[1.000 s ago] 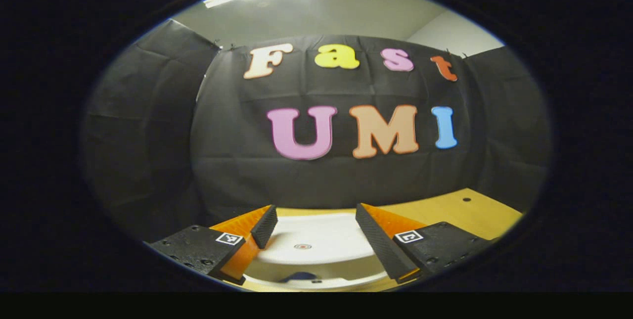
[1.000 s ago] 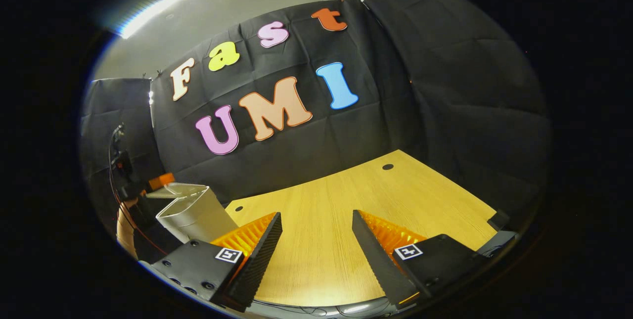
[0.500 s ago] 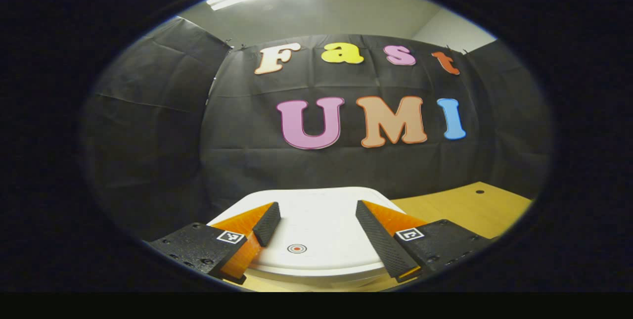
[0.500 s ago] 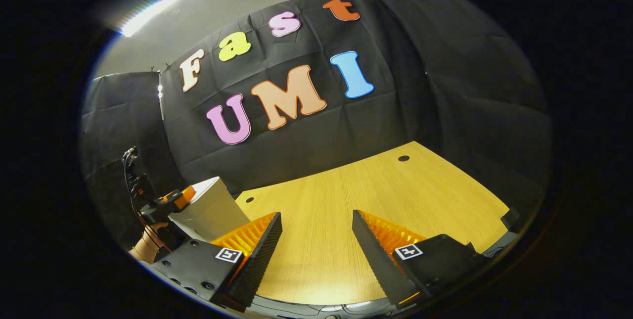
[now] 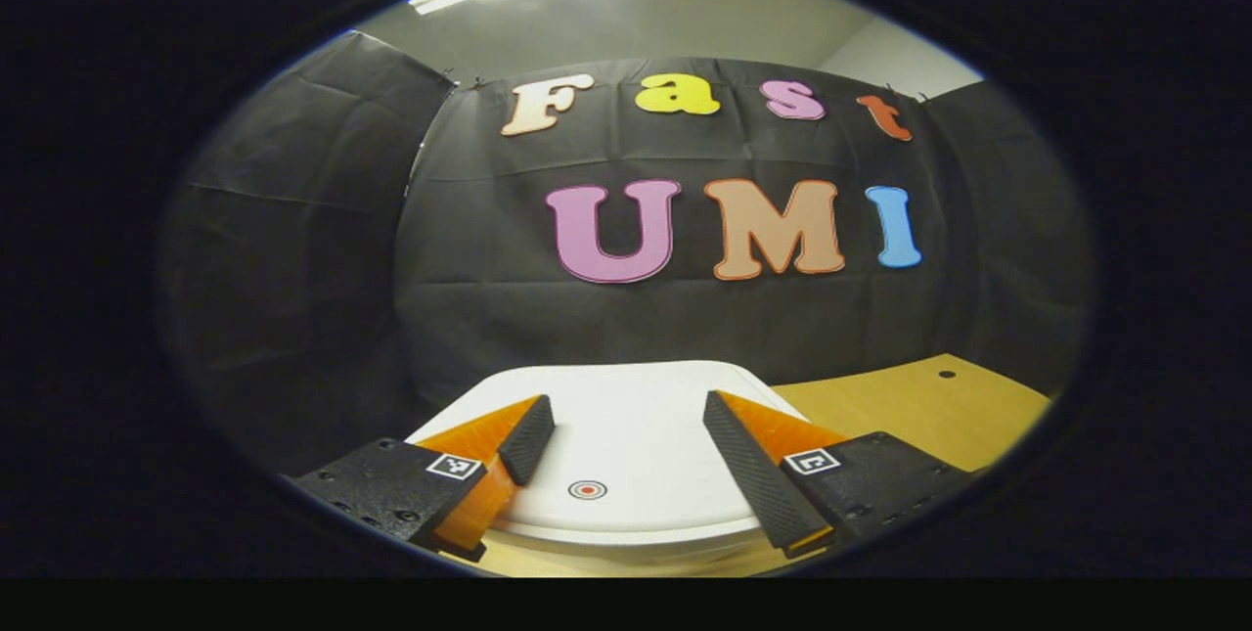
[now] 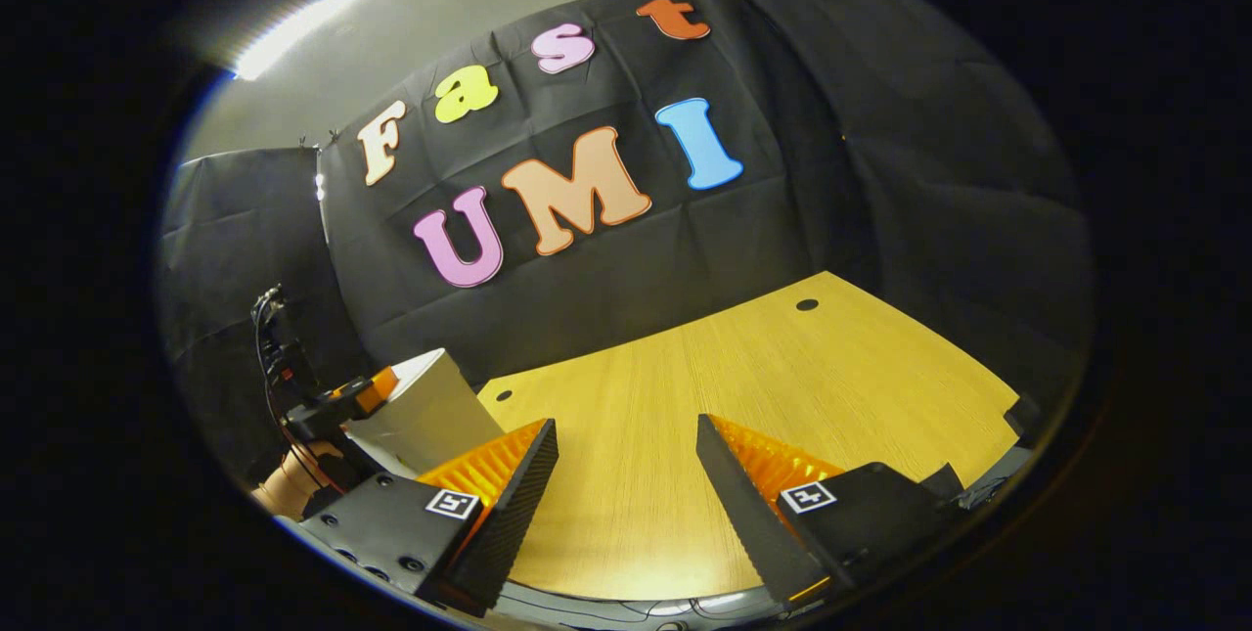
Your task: Press the lid of the desktop garbage bin to open it, pick up the crumpled paper on the desktop and throw it into the bin, then pick up the pop can on the desktop and drop it into the bin, and finally close the garbage bin lid.
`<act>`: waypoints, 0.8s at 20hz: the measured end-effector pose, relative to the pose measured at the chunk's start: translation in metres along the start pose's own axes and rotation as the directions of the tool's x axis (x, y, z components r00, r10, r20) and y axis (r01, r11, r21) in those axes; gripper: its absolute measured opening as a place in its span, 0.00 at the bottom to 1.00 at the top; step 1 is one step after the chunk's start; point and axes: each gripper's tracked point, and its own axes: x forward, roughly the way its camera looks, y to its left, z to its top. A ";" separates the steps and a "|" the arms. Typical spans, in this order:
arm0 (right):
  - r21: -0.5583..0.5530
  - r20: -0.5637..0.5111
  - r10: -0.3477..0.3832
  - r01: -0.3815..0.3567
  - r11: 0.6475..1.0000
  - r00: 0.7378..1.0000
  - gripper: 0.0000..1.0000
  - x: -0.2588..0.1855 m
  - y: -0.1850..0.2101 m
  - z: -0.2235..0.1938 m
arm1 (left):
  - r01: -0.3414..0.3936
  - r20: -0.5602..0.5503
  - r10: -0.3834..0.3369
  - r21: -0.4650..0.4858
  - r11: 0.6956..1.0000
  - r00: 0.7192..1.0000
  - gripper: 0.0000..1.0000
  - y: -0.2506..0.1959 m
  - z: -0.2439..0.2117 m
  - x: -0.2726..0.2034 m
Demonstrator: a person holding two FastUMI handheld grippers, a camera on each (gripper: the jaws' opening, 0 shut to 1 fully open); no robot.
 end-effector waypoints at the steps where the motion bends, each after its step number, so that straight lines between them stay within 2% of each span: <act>1: -0.005 0.007 0.004 -0.004 1.000 1.000 0.95 -0.001 0.001 0.002 | 0.002 0.001 -0.002 0.020 1.000 1.000 0.94 0.001 0.004 0.001; 3: -0.015 0.011 0.003 -0.002 1.000 1.000 0.95 -0.002 0.001 0.006 | -0.019 -0.018 0.019 0.042 0.999 1.000 0.93 0.006 0.003 -0.001; 5: -0.020 0.013 0.004 -0.003 1.000 1.000 0.95 -0.003 0.004 0.009 | -0.039 0.023 0.037 0.055 0.998 0.999 0.92 0.012 0.020 -0.004; 7: -0.022 0.015 0.009 -0.009 1.000 1.000 0.95 -0.004 0.010 0.007 | -0.028 0.049 0.026 0.036 0.999 0.998 0.92 0.013 0.032 -0.009; 12: -0.037 -0.018 0.004 -0.005 0.999 1.000 0.95 0.000 0.022 -0.010 | 0.084 0.060 -0.079 -0.078 0.993 0.995 0.92 -0.015 0.058 -0.046; 14: -0.037 -0.021 0.020 -0.021 0.999 1.000 0.95 0.003 0.034 -0.014 | 0.134 0.078 -0.125 -0.115 0.984 0.989 0.94 -0.035 0.065 -0.063; 15: -0.036 -0.021 0.031 -0.032 0.999 0.999 0.95 0.004 0.039 -0.016 | 0.163 0.081 -0.154 -0.120 0.979 0.985 0.92 -0.047 0.068 -0.070; 16: -0.033 -0.023 0.051 -0.052 0.998 0.998 0.95 0.006 0.047 -0.018 | 0.190 0.075 -0.182 -0.116 0.975 0.980 0.93 -0.058 0.067 -0.077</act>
